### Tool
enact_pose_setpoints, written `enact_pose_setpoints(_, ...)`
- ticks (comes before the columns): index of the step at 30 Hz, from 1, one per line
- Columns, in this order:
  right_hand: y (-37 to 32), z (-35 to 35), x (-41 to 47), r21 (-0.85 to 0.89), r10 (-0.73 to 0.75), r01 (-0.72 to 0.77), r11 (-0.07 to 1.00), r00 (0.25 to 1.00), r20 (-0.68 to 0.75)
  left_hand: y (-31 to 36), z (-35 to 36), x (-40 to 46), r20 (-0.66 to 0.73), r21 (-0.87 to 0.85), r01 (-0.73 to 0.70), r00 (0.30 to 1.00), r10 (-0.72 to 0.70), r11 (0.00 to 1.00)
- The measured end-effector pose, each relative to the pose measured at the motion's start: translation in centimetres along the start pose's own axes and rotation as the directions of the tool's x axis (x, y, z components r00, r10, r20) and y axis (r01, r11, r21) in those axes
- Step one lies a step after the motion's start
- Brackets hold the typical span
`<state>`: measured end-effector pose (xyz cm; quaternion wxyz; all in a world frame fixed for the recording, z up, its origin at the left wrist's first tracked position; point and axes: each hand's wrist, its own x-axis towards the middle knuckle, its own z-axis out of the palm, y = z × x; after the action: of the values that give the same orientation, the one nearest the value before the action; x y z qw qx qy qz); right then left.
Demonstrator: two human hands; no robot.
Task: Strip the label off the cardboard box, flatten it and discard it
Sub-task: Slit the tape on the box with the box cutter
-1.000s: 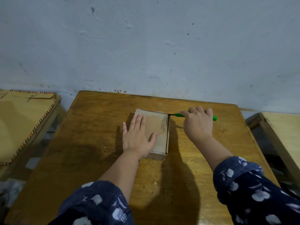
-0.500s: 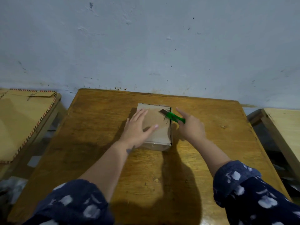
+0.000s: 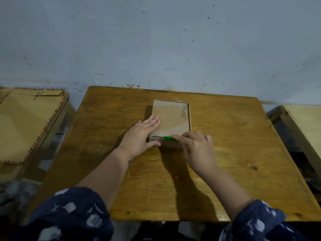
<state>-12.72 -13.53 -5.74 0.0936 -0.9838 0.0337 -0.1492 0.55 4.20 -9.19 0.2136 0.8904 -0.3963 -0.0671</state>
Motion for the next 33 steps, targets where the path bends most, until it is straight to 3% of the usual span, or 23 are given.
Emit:
enact_pose_setpoints(17, -0.5, -0.1, 1.3, -0.045, -0.039, 0.041, 0.998, 0.998, 0.047, 0.2, 0.0, 0.1, -0.020, -0.014, 0.030, 0.999, -0.030, 0.999)
enact_pose_setpoints(23, -0.4, -0.4, 1.6, -0.130, -0.101, 0.112, 0.985, 0.991, 0.088, 0.3, -0.1, 0.1, -0.007, -0.004, 0.029, 1.000, -0.029, 1.000)
enact_pose_setpoints(33, 2.8, -2.7, 0.3, -0.247, -0.063, 0.091, 0.965, 0.991, 0.118, 0.3, 0.2, 0.1, -0.014, 0.003, 0.002, 1.000, -0.002, 1.000)
